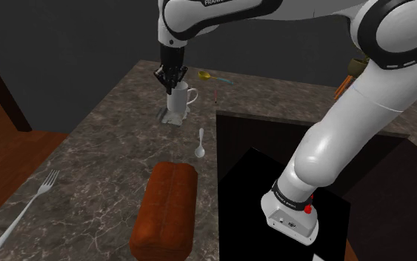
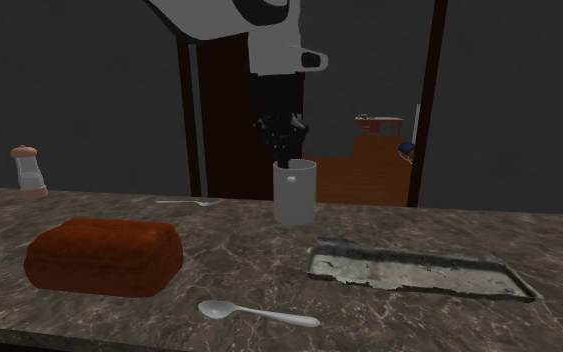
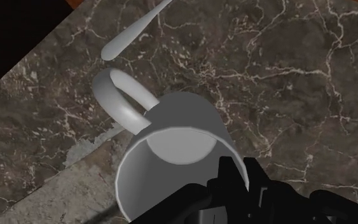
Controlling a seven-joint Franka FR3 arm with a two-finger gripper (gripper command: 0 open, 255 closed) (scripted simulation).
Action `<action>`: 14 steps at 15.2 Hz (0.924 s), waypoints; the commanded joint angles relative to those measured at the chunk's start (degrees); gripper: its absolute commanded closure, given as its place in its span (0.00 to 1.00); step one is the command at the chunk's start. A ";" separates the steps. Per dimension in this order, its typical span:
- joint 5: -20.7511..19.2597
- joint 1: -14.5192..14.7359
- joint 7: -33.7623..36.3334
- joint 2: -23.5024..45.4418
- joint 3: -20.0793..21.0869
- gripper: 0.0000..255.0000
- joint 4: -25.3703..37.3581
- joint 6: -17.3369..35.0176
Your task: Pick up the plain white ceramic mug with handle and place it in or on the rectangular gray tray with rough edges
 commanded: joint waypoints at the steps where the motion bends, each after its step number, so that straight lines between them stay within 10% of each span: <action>1: -0.34 -1.10 -2.34 1.88 -1.33 1.00 2.53 -0.68; 14: -0.76 -7.74 -15.23 20.25 -7.62 1.00 29.36 -9.07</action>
